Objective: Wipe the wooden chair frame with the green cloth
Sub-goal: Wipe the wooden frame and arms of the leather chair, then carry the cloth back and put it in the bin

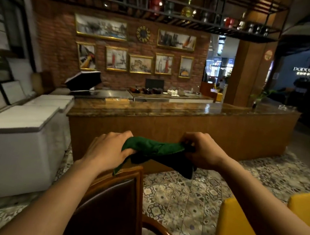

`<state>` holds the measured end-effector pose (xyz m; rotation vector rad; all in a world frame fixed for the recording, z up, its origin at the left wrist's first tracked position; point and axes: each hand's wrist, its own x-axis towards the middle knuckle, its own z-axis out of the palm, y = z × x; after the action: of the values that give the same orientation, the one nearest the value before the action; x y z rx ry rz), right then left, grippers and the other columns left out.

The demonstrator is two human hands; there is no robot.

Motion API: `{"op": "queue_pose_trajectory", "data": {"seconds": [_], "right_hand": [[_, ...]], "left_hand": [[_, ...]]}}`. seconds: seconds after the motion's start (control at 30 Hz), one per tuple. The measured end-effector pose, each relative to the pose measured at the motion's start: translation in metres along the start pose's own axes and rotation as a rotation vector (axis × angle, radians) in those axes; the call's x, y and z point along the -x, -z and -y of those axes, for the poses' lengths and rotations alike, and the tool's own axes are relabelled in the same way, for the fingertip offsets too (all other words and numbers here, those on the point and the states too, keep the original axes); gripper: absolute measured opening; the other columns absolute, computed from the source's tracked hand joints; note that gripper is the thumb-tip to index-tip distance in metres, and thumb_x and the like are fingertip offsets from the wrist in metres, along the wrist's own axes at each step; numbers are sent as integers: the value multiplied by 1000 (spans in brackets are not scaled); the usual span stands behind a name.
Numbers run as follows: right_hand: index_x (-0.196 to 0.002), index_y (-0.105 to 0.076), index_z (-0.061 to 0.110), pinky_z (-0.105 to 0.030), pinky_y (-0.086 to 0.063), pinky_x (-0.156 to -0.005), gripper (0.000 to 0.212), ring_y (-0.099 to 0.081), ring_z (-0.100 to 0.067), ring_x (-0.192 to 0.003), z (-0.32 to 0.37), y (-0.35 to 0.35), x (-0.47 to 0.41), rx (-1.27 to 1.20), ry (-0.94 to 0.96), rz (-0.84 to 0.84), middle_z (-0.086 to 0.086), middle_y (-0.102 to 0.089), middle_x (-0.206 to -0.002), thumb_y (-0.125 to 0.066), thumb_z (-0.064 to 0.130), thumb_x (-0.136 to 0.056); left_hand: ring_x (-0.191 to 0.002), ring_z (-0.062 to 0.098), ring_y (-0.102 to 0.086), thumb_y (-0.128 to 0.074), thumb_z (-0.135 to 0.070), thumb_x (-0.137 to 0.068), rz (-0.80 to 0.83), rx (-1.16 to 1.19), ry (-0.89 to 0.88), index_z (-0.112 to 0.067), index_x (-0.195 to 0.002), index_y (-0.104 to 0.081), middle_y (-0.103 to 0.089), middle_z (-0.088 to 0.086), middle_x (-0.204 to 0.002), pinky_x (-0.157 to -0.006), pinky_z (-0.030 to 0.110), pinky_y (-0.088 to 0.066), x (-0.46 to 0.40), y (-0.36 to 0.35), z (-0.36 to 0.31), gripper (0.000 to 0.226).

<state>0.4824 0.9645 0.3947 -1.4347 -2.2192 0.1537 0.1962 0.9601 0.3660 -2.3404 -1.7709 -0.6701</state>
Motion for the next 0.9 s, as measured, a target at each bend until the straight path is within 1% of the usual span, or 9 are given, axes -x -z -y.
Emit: {"op": "queue_pose_trajectory", "data": {"seconds": [0.17,0.3,0.37,0.43,0.53,0.6,0.7,0.8,0.9], "right_hand": [[-100,-69,21,-50,-58,-77,24,-66,-28,-94,-5,14,-17,-15,76,3,-4,-71,-103,-72,9,-79],[-99,-67,24,-49,-57,-77,25,-66,-29,-95,2,7,-35,-70,156,25,-4,-71,-104,-71,9,-79],[-97,-64,26,-49,-57,-78,26,-66,-30,-95,15,-4,-42,-103,217,47,-4,-70,-103,-70,8,-78],[-90,-59,31,-49,-56,-77,28,-65,-30,-95,34,-19,-48,-145,288,75,-3,-69,-101,-70,8,-79],[-79,-50,40,-49,-57,-77,38,-65,-28,-94,79,-40,-49,-215,395,98,1,-65,-98,-71,8,-81],[-78,-49,42,-50,-57,-78,40,-65,-26,-94,116,-52,-44,-264,467,123,2,-66,-98,-70,8,-82],[-85,-54,41,-44,-57,-78,37,-65,-23,-93,179,-70,-32,-327,578,163,3,-67,-98,-70,8,-82],[-90,-61,36,-45,-56,-79,29,-65,-22,-93,256,-82,-11,-338,694,208,4,-69,-96,-70,10,-81],[-87,-64,32,-42,-55,-77,25,-65,-23,-90,337,-91,23,-365,817,232,3,-70,-92,-70,10,-76]], "left_hand": [[-83,17,-64,-60,-49,-92,-6,-43,55,-43,-99,-50,-64,-15,-88,-71,44,-54,-1,29,-15,13],[-77,15,-60,-58,-53,-91,-34,-115,122,-43,-98,-49,-55,-18,-78,-61,37,-46,15,39,-9,15],[-79,15,-61,-57,-56,-90,-30,-150,185,-44,-103,-51,-59,-18,-82,-59,35,-43,30,47,0,19],[-85,17,-62,-56,-57,-90,-28,-192,256,-44,-107,-52,-65,-15,-92,-62,36,-45,53,57,11,23],[-86,19,-64,-57,-58,-89,-45,-263,373,-44,-104,-51,-67,-13,-93,-62,36,-43,99,80,30,21],[-88,21,-65,-56,-57,-90,-44,-306,458,-43,-105,-51,-68,-11,-94,-66,39,-48,137,101,39,21],[-93,27,-67,-57,-56,-90,-61,-351,589,-43,-102,-48,-70,-7,-99,-72,42,-51,201,139,50,20],[-95,30,-66,-56,-56,-91,-73,-420,711,-40,-101,-48,-70,-4,-99,-74,43,-52,277,182,55,20],[-93,28,-66,-56,-55,-92,-94,-458,841,-40,-101,-49,-69,-5,-95,-75,45,-53,358,227,55,18]]}}
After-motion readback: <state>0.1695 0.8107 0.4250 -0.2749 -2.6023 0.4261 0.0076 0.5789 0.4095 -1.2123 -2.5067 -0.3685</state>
